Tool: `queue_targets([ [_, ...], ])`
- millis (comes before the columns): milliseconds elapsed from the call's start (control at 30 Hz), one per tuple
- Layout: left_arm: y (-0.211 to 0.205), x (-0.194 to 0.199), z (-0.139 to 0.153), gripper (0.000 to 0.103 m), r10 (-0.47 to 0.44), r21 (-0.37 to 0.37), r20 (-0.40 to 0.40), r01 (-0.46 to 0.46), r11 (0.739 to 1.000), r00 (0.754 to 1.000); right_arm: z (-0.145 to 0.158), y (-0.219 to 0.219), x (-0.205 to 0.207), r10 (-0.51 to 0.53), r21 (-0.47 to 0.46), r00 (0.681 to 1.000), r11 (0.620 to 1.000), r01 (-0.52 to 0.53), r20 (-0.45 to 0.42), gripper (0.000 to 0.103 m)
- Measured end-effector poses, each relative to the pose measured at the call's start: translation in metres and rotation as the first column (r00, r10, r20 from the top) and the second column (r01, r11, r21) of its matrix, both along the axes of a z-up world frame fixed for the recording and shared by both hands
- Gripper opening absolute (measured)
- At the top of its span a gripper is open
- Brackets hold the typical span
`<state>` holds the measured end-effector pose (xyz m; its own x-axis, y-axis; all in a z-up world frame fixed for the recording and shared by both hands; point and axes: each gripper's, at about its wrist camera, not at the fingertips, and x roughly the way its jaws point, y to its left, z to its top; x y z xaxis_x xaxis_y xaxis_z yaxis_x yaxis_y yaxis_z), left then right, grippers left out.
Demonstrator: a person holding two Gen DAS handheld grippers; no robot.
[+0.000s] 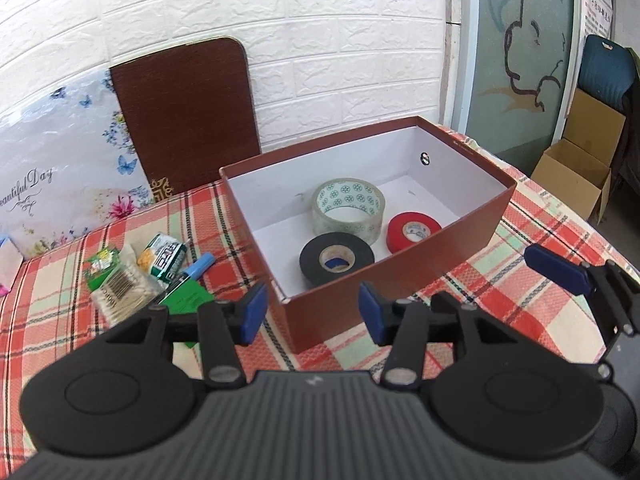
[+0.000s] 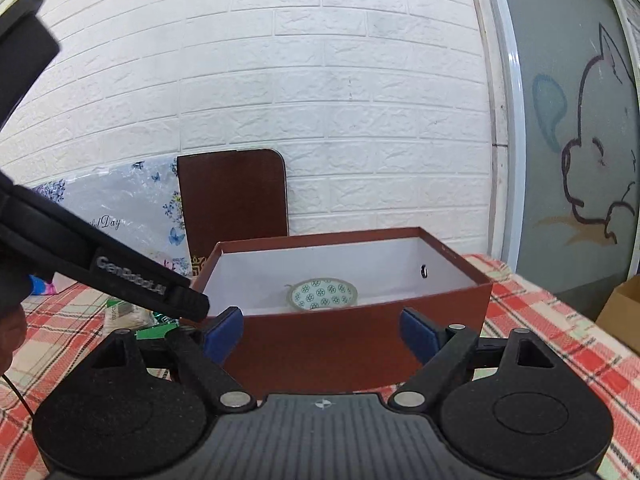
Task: Organize objects
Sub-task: 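Withdraw the left tool from the box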
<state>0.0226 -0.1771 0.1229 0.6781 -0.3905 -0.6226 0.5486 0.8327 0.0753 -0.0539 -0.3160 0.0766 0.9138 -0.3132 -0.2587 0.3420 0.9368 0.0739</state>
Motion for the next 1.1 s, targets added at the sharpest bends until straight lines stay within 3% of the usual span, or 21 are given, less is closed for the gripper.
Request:
queue_targets([
  [267,0.031,-0.010,-0.014,0.055,0.054,0.002,-0.020,-0.054,0.999,0.998,-0.004,0.014,-0.018,0.039,0.142,0.999,0.989,-0.038,-0.005,0.085],
  [433,0.050,-0.011,-0.026,0.055,0.089,0.020,-0.020,-0.089,0.996,0.996,-0.003,0.029,-0.020,0.040,0.114,0.999,0.993,-0.038,-0.015,0.085],
  [533,0.059,-0.011,-0.033,0.056,0.109,0.031,-0.016,-0.108,0.994,0.994,0.000,0.031,-0.022,0.020,0.133,1.000,0.991,-0.020,0.004,0.085],
  [700,0.071,-0.009,-0.044,0.056,0.128,0.044,-0.010,-0.127,0.991,0.992,0.005,0.044,-0.027,0.013,0.086,0.999,0.996,-0.017,0.044,0.086],
  [1100,0.095,0.003,-0.062,0.057,0.174,0.035,-0.048,-0.172,0.984,0.984,0.000,0.067,-0.006,0.082,0.028,0.996,0.996,-0.081,-0.034,0.085],
])
